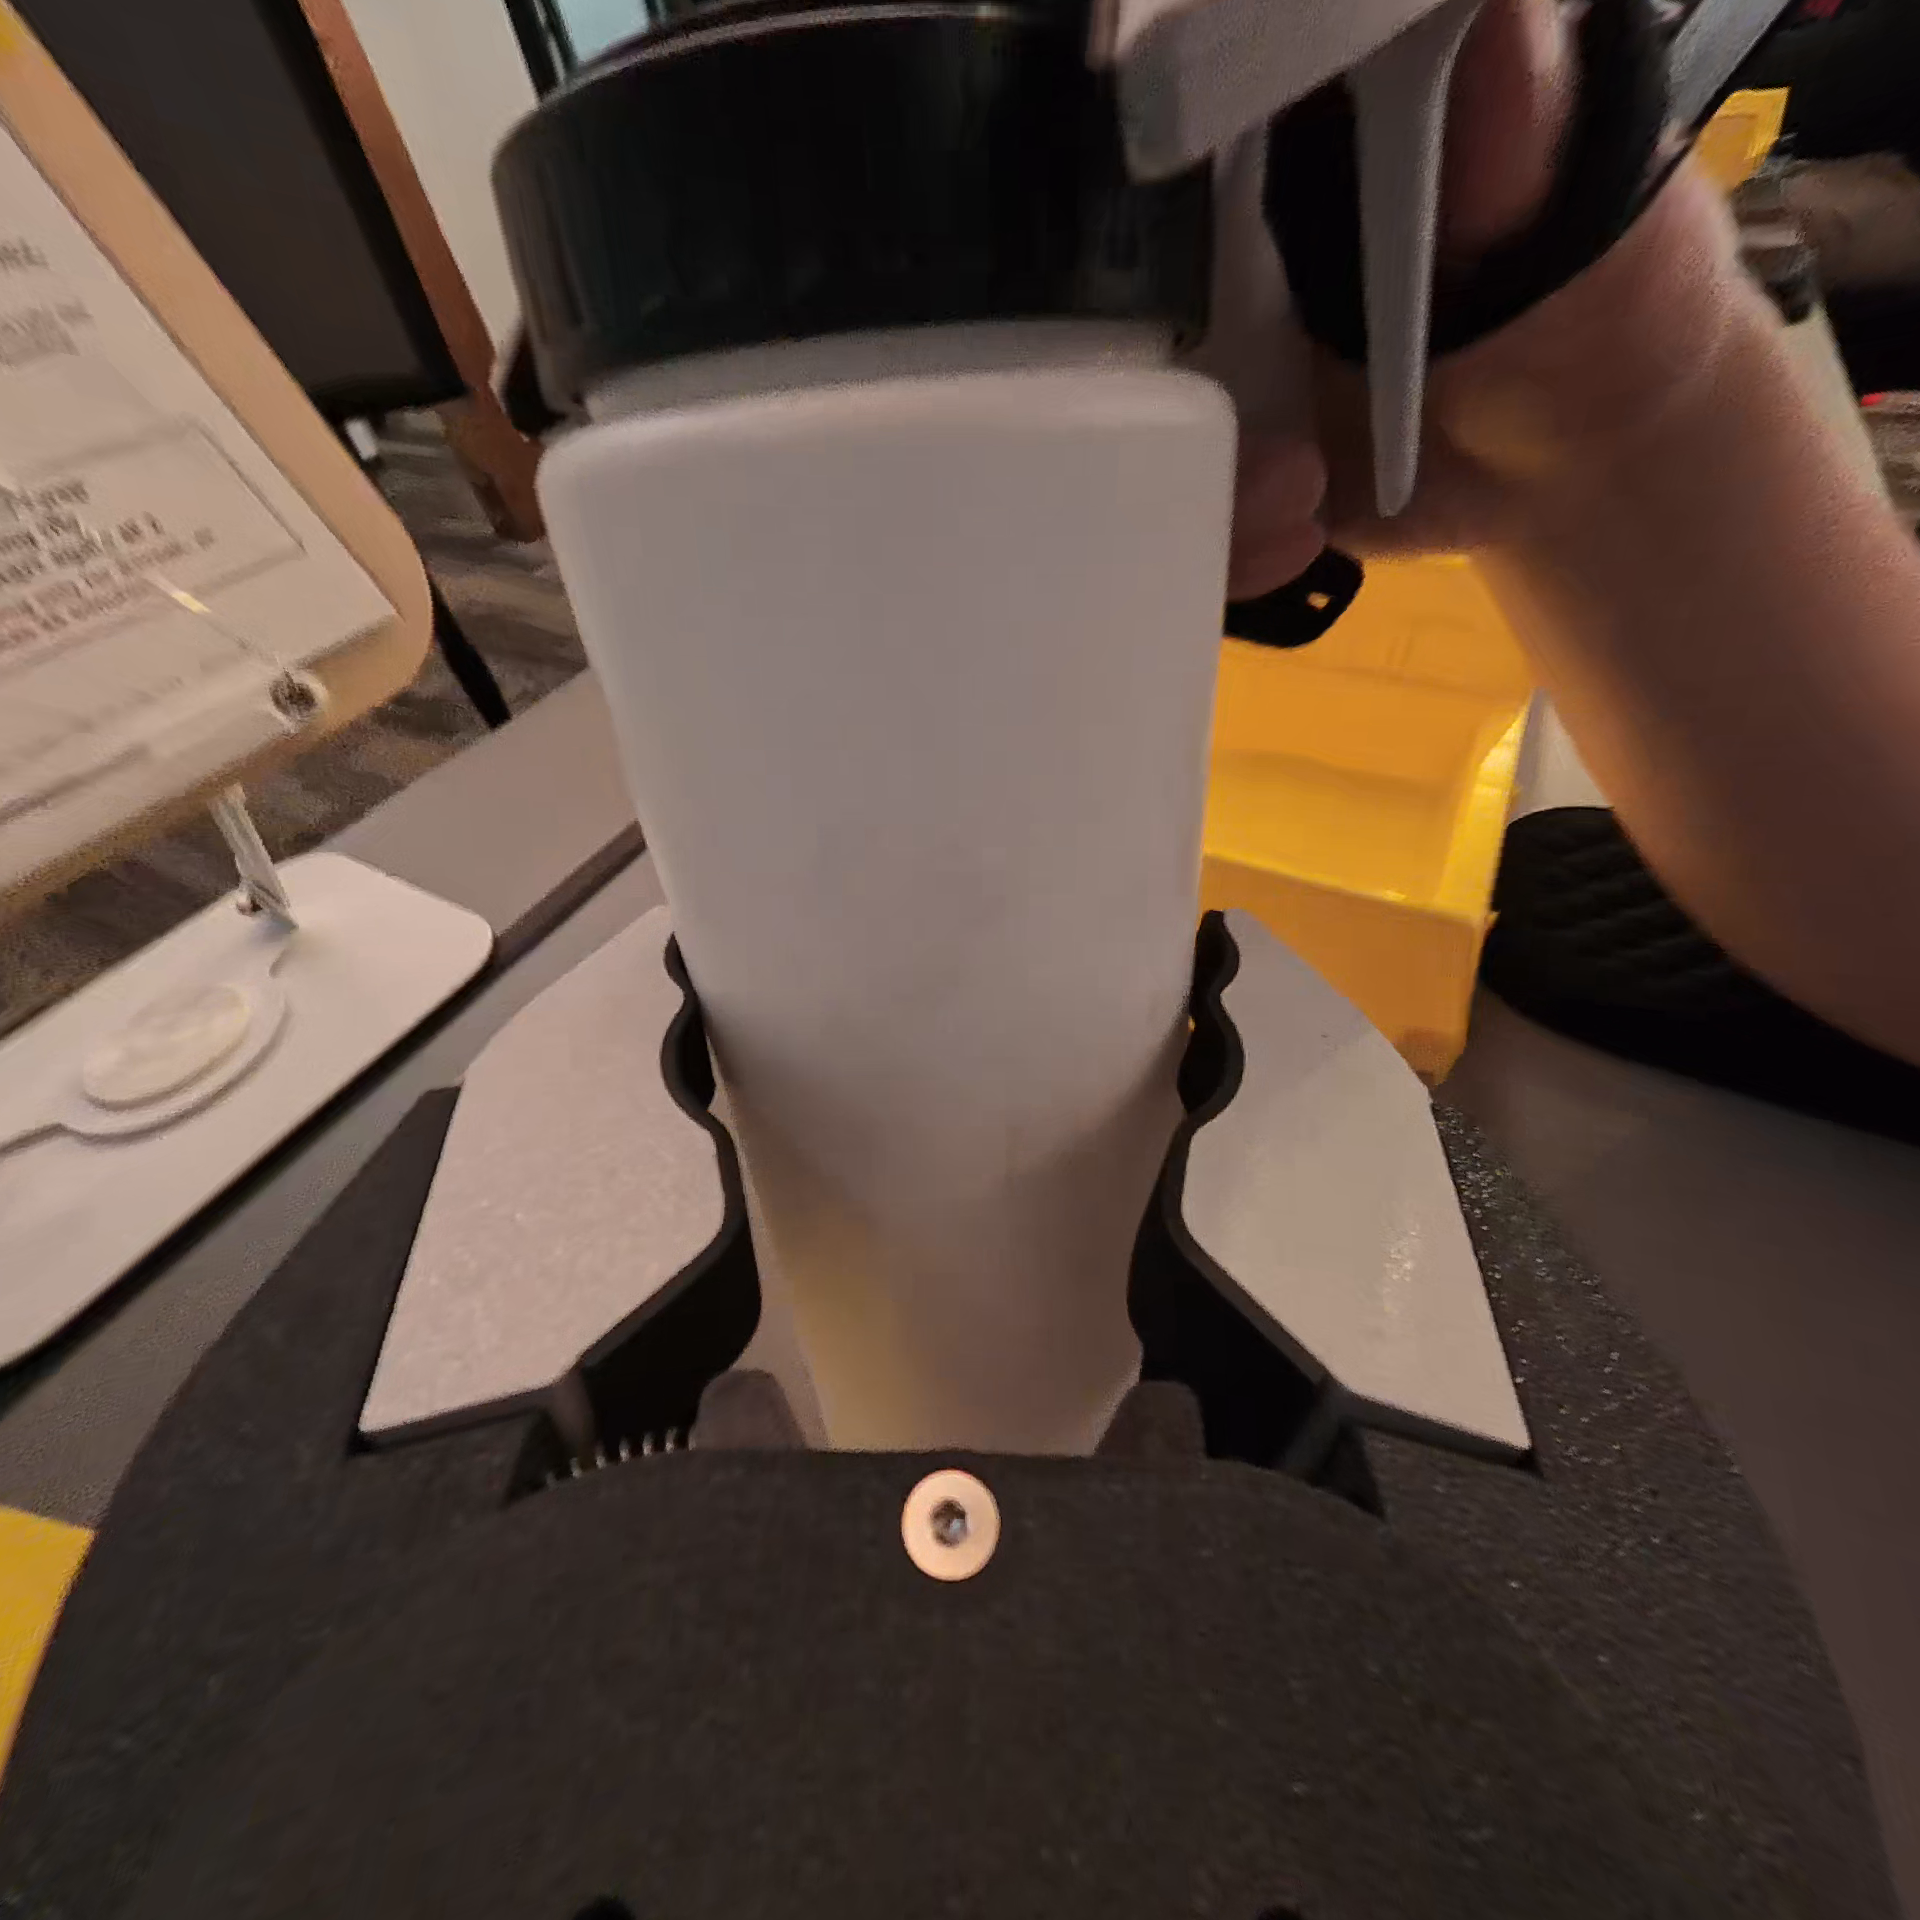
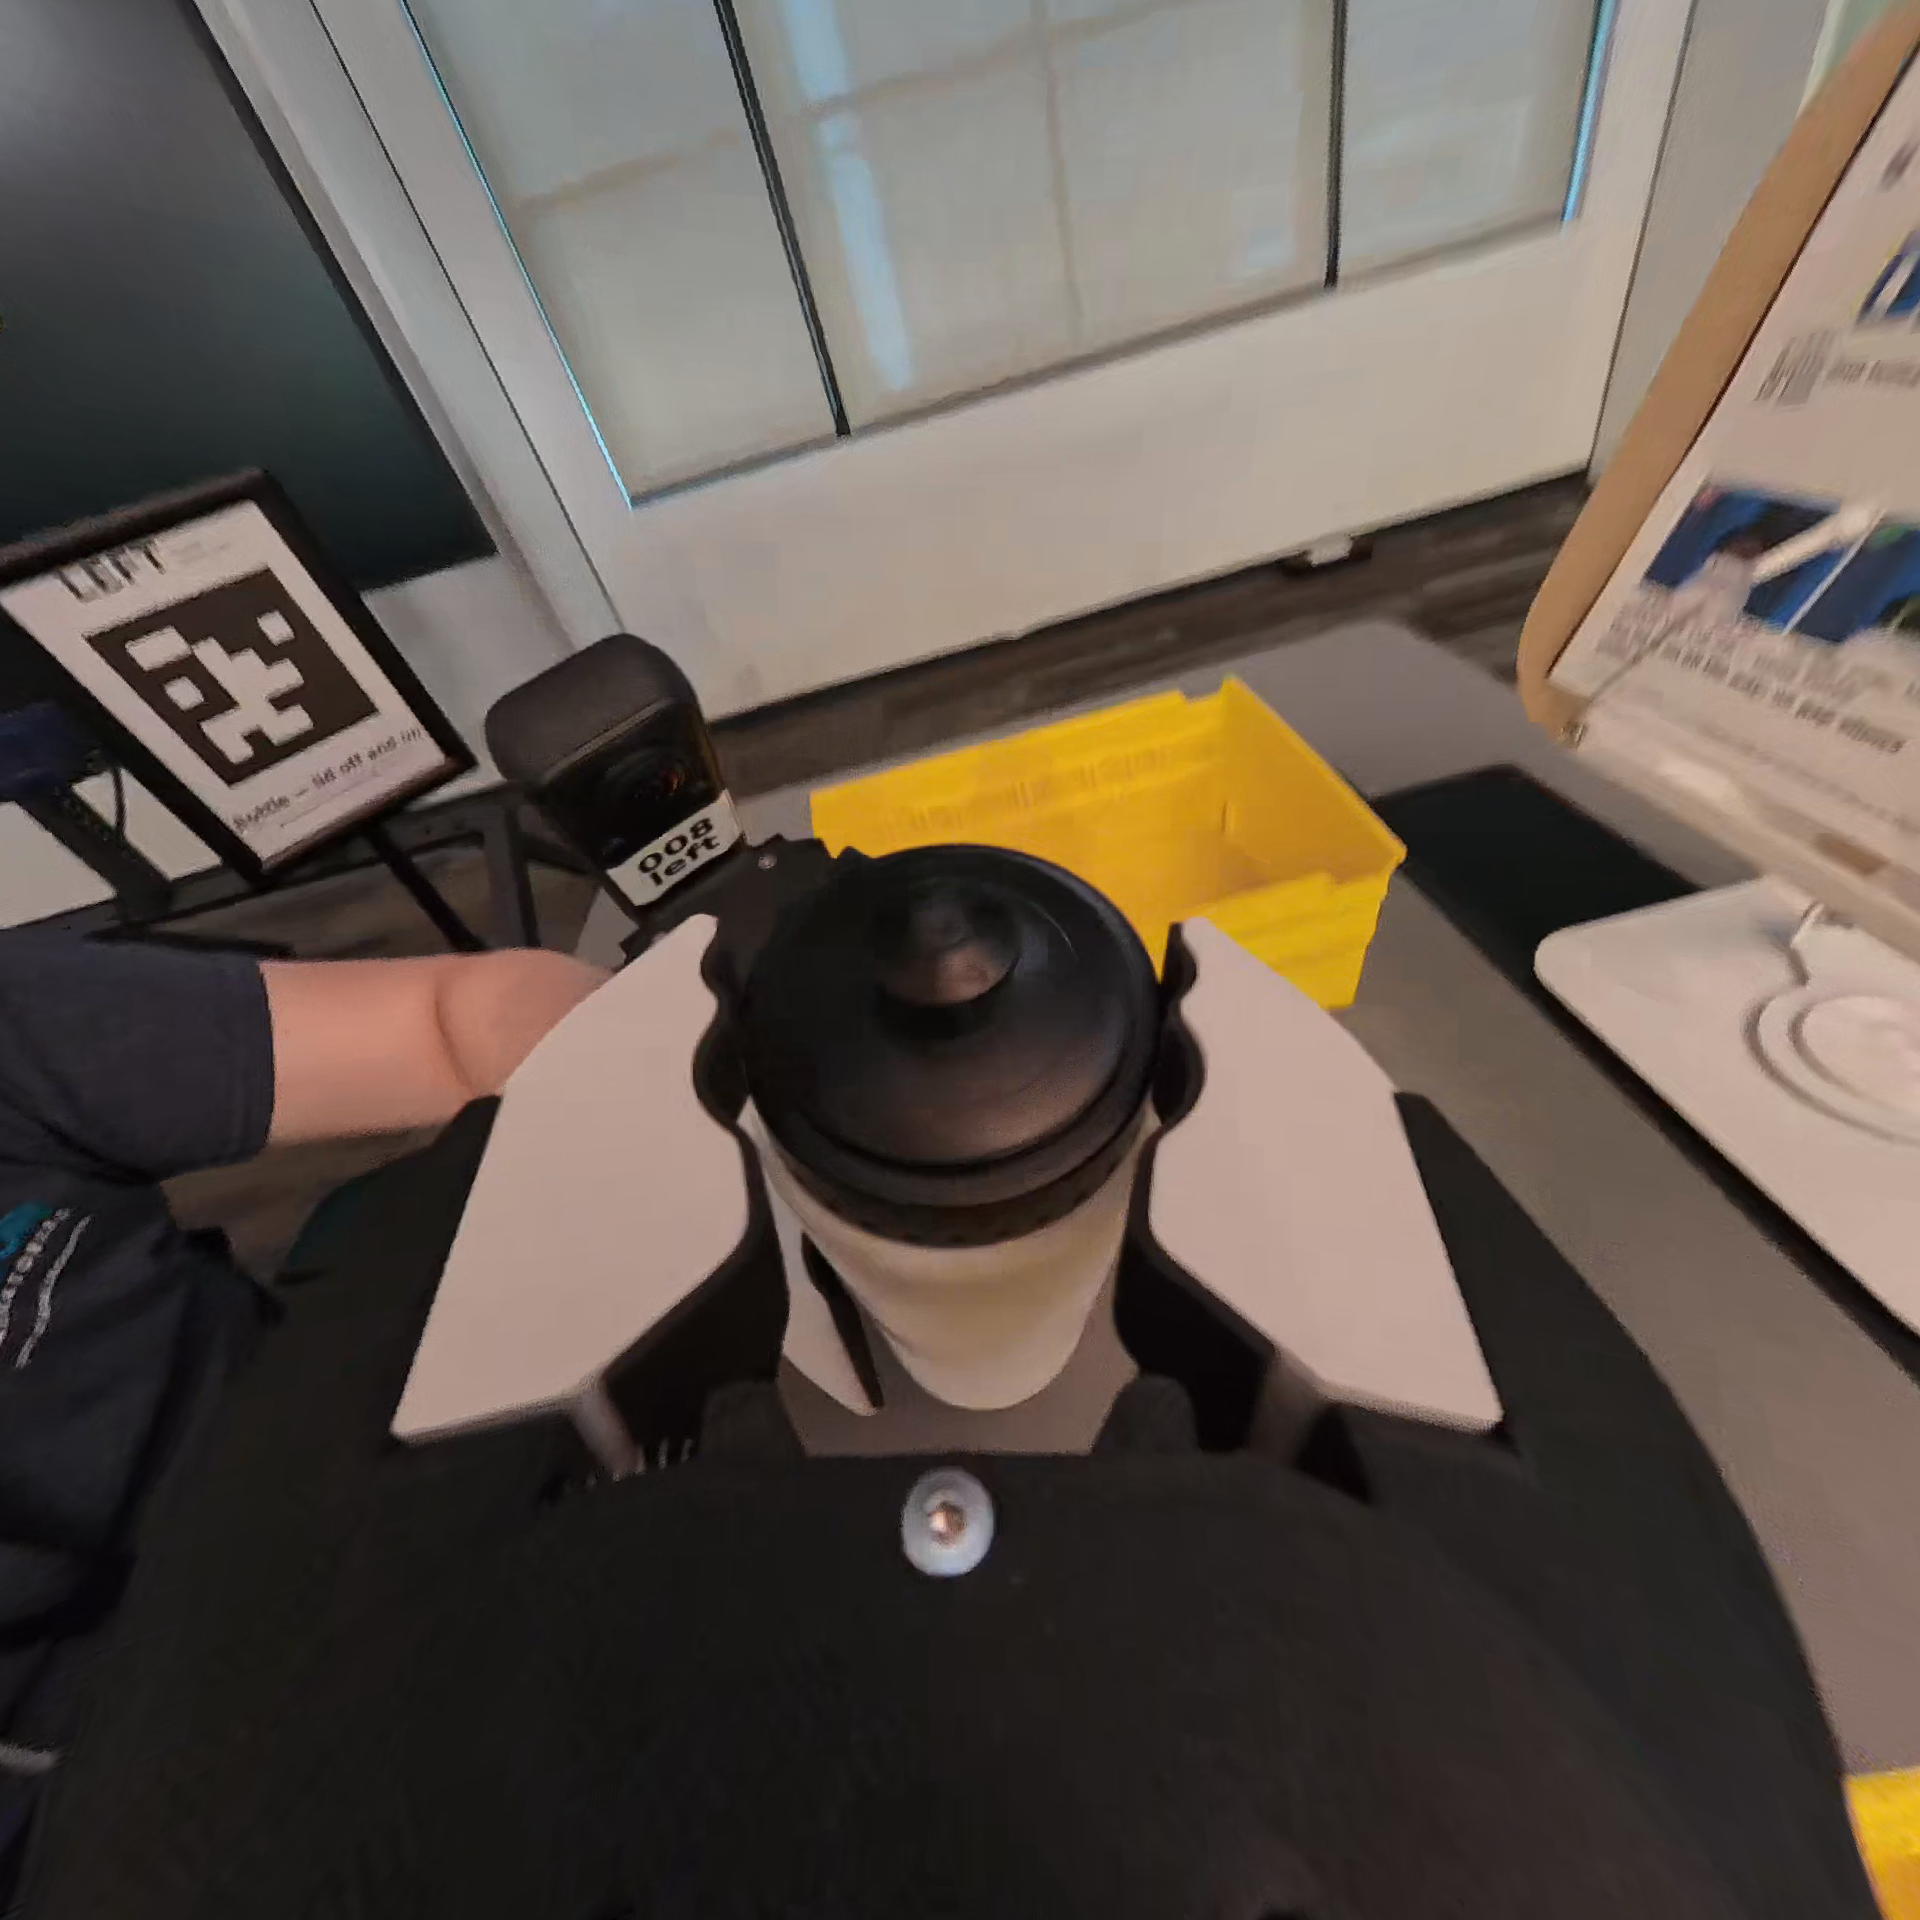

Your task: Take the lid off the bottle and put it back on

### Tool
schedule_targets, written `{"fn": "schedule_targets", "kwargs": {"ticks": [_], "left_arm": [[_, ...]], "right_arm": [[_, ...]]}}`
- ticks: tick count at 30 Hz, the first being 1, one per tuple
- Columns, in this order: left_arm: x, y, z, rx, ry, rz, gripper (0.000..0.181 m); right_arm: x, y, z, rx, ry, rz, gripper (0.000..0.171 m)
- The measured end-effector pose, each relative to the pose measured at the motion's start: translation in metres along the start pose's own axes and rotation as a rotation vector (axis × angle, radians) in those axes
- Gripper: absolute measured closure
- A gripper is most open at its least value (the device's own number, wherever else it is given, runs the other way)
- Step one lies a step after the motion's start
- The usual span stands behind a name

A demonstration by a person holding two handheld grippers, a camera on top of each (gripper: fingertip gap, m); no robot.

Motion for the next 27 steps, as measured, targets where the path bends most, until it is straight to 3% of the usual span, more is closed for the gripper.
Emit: {"fn": "schedule_targets", "kwargs": {"ticks": [6, 10, 13, 17, 23, 27], "left_arm": [[-0.009, 0.003, 0.050, 0.036, 0.071, -0.072, 0.093], [-0.004, 0.003, 0.045, 0.065, -0.039, -0.073, 0.094], [-0.004, 0.002, 0.038, 0.054, -0.102, -0.101, 0.076], [-0.007, 0.002, 0.041, 0.046, -0.084, -0.152, 0.078], [-0.005, 0.002, 0.042, 0.067, -0.111, -0.187, 0.080], [-0.005, 0.002, 0.042, 0.071, -0.113, -0.207, 0.080]], "right_arm": [[-0.028, -0.025, 0.039, 0.062, 0.229, 0.104, 0.092], [-0.035, -0.021, 0.039, 0.072, 0.214, 0.090, 0.093], [-0.040, -0.014, 0.042, 0.111, 0.233, 0.072, 0.093], [-0.048, -0.010, 0.046, 0.093, 0.251, 0.064, 0.092], [-0.040, -0.005, 0.034, 0.119, 0.270, 0.267, 0.092], [-0.033, 0.001, 0.034, 0.085, 0.297, 0.353, 0.102]]}}
Point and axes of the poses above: each gripper's, where its closed fingertips meet, x back along the fingers, z out of its underside, y = z × x across the jaws, the point moved 4 cm from there along x, back along the fingers, and after that the axes turned 11 degrees about -x, right-handed, at the moved point
